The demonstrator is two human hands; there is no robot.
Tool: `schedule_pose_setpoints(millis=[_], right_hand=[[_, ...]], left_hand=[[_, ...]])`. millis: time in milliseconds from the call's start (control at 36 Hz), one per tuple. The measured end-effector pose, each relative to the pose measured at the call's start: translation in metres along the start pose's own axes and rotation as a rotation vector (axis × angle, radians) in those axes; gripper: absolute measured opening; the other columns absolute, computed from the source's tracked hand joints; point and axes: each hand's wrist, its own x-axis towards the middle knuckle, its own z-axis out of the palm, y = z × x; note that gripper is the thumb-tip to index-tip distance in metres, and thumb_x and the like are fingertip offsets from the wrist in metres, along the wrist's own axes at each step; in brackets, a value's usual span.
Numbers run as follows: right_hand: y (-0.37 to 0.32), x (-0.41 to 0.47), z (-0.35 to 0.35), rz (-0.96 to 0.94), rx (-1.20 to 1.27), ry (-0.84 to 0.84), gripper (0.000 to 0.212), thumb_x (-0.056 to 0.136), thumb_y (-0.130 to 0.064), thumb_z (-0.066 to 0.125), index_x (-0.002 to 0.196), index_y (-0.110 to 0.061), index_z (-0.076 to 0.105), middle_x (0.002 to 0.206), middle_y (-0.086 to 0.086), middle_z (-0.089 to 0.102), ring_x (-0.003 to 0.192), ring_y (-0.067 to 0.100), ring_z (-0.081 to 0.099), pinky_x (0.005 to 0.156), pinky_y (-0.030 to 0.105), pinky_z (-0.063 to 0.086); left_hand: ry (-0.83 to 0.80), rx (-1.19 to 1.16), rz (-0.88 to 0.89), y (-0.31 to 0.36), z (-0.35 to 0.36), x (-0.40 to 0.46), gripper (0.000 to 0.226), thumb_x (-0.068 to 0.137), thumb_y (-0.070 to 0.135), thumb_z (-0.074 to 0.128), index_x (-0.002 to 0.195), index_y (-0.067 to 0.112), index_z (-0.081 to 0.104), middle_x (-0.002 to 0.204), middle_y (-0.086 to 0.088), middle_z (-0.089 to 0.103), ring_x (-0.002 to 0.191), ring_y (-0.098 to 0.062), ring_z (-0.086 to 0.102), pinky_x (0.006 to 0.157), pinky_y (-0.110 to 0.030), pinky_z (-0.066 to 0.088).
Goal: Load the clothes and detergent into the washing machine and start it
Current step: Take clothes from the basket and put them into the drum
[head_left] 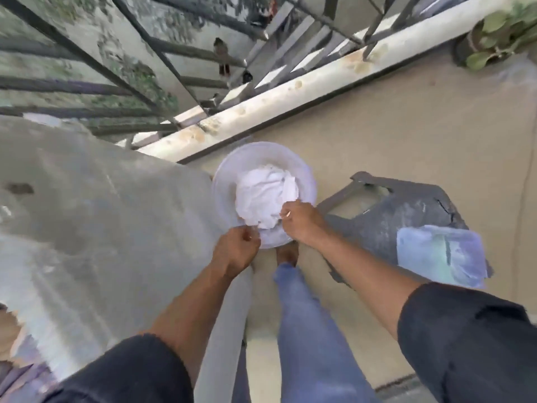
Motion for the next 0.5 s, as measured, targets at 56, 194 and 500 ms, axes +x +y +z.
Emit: schedule_pose_setpoints(millis=[56, 194, 500], right_hand=[[0.017, 0.030, 0.020, 0.007, -0.066, -0.060, 0.024, 0.093, -0.014, 0.052, 0.111, -0.014, 0.067, 0.116, 0.010, 0.068, 0.106, 0.035, 0.064, 0.086, 0.037, 0.054], [0.052, 0.103, 0.068, -0.041, -0.179, -0.162, 0.024, 0.093, -0.015, 0.050, 0.115, -0.016, 0.060, 0.119, 0.010, 0.065, 0.109, 0.034, 0.062, 0.080, 0.035, 0.050], [0.077, 0.218, 0.140, -0.219, -0.454, -0.140, 0.059, 0.094, -0.009, 0.059, 0.149, -0.022, 0.042, 0.155, 0.012, 0.036, 0.126, 0.036, 0.051, 0.086, 0.044, 0.051]], left_hand=[[-0.015, -0.147, -0.129, -0.008, 0.013, 0.023, 0.028, 0.094, 0.034, 0.062, 0.097, 0.009, 0.075, 0.098, -0.012, 0.077, 0.090, -0.029, 0.069, 0.094, -0.048, 0.060], [0.037, -0.193, -0.207, -0.029, 0.036, 0.085, 0.019, 0.092, 0.027, 0.063, 0.095, 0.012, 0.075, 0.094, -0.007, 0.076, 0.100, -0.035, 0.071, 0.094, -0.050, 0.060], [0.111, -0.219, -0.123, -0.036, 0.057, 0.168, 0.018, 0.100, 0.024, 0.059, 0.102, 0.023, 0.076, 0.103, 0.009, 0.076, 0.101, -0.014, 0.068, 0.086, -0.025, 0.050]])
